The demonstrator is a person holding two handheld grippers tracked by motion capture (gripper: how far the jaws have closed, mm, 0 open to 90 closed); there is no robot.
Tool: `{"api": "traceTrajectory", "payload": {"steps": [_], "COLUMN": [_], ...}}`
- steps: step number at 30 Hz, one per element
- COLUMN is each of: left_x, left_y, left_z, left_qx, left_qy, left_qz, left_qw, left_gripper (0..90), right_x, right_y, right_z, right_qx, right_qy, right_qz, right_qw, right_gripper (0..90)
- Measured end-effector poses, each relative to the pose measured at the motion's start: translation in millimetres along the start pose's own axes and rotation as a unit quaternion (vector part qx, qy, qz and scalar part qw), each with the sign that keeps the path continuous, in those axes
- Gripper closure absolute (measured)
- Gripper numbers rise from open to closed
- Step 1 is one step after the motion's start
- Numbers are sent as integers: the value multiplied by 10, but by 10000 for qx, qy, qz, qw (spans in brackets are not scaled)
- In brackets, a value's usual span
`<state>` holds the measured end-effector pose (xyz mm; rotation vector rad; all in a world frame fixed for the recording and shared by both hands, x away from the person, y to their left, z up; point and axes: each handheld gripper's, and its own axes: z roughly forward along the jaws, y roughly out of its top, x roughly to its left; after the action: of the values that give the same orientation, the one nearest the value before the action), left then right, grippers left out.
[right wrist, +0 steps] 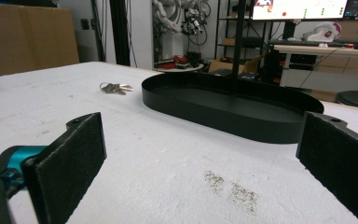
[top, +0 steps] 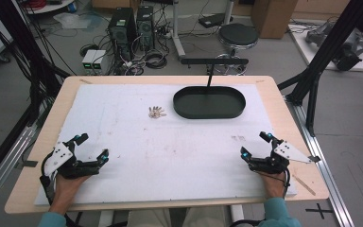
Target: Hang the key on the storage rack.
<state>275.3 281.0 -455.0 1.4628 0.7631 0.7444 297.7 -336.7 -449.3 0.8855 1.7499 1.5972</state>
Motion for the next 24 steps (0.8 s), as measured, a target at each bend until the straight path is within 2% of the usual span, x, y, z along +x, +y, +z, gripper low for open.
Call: {"api": "traceTrajectory", "payload": {"steps": [19,23,24], "left_x": [4,35,39], "left_y": [7,21,39], "left_z": [11,28,35], "left_qx": [66,163,180], "left_qy": [44,127,93], "left_qz": [-9,-148,-169], "left_qw": [10000,9997,9997], "left_gripper": [17,17,17], "right_x": [0,0,7], "right_y": [-1,0,-1], "right_z": [1,2,-1], "right_qx": [-4,-6,19], "right_qy": [5,4,17], "right_qz": [-17,-30,12], "right_qw": [10000,10000,10000], "right_gripper": [5,5,5]}}
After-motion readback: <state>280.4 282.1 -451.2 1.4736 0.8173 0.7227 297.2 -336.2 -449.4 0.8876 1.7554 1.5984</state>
